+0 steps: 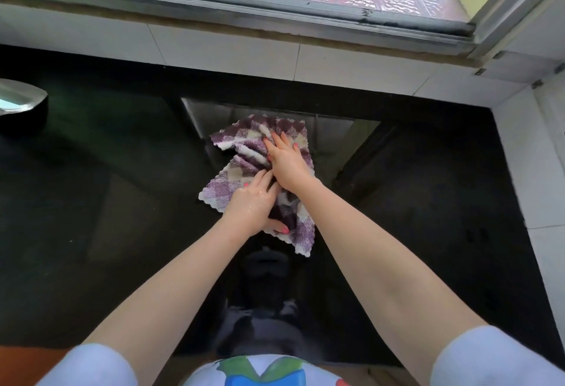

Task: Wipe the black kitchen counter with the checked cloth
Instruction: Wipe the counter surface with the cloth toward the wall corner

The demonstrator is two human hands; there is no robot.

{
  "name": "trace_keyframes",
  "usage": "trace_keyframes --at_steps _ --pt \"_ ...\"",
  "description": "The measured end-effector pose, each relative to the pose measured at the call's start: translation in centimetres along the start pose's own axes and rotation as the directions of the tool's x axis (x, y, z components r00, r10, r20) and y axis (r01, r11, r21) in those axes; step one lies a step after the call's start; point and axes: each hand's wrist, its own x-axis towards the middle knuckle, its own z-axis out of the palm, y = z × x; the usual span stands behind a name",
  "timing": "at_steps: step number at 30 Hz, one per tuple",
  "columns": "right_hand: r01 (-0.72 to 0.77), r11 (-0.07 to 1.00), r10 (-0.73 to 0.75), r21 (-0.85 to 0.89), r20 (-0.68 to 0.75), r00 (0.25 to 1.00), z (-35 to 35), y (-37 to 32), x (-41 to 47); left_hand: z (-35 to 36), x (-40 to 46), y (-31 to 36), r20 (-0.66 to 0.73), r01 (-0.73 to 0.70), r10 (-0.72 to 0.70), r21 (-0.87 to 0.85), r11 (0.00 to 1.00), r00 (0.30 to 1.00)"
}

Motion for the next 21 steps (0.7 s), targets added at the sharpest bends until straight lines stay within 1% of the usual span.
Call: trace_keyframes --at_steps 4,7,11,16,21 --pt "-0.094 0.994 0.093 -0.048 -0.016 0.996 -0.6 0.7 1.2 -0.5 1.2 0.0 0.03 0.013 -0.012 -0.017 1.0 0.999" --pt "-0.127 0.99 0.125 -0.063 -0.033 0.992 -0.3 0.8 1.2 -0.5 1.3 0.1 0.051 0.022 -0.02 -0.043 0.999 0.999" --pt "-0.156 0.985 0.154 -0.076 -0.032 0.987 0.0 1.0 0.4 -0.3 0.9 0.3 0.052 0.014 -0.012 -0.031 0.999 0.999" --pt "-0.194 0.976 0.192 -0.097 -0.03 0.981 0.6 1.2 -1.9 0.8 -0.8 1.2 0.032 -0.03 0.031 -0.025 0.999 0.999" --pt "-0.169 0.983 0.168 -0.072 -0.023 0.986 1.5 1.3 -5.1 2.5 -3.2 2.3 0.003 -0.079 0.079 -0.025 0.997 0.997"
